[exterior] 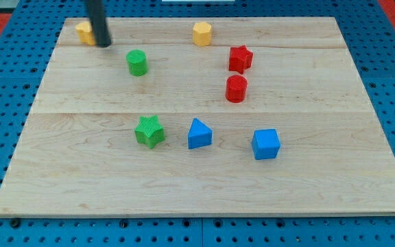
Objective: Push the blue cube to the center right
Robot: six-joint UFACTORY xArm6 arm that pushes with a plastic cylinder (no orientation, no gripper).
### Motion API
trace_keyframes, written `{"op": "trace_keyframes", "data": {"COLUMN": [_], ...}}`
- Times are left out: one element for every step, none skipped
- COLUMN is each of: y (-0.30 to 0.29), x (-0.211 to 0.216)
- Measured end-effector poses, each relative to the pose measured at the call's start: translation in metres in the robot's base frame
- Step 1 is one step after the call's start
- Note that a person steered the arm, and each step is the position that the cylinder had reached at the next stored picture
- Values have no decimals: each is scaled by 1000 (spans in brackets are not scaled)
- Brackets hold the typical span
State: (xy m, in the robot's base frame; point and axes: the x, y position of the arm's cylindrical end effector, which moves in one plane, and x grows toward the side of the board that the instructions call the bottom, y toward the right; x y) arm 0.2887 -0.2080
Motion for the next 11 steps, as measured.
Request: {"op": "trace_keyframes", "data": {"y": [-10, 13, 30, 88, 145, 172, 237, 288, 358, 377, 352], "x": [74, 148, 222, 281, 280, 273, 265, 241, 216, 203, 204]}}
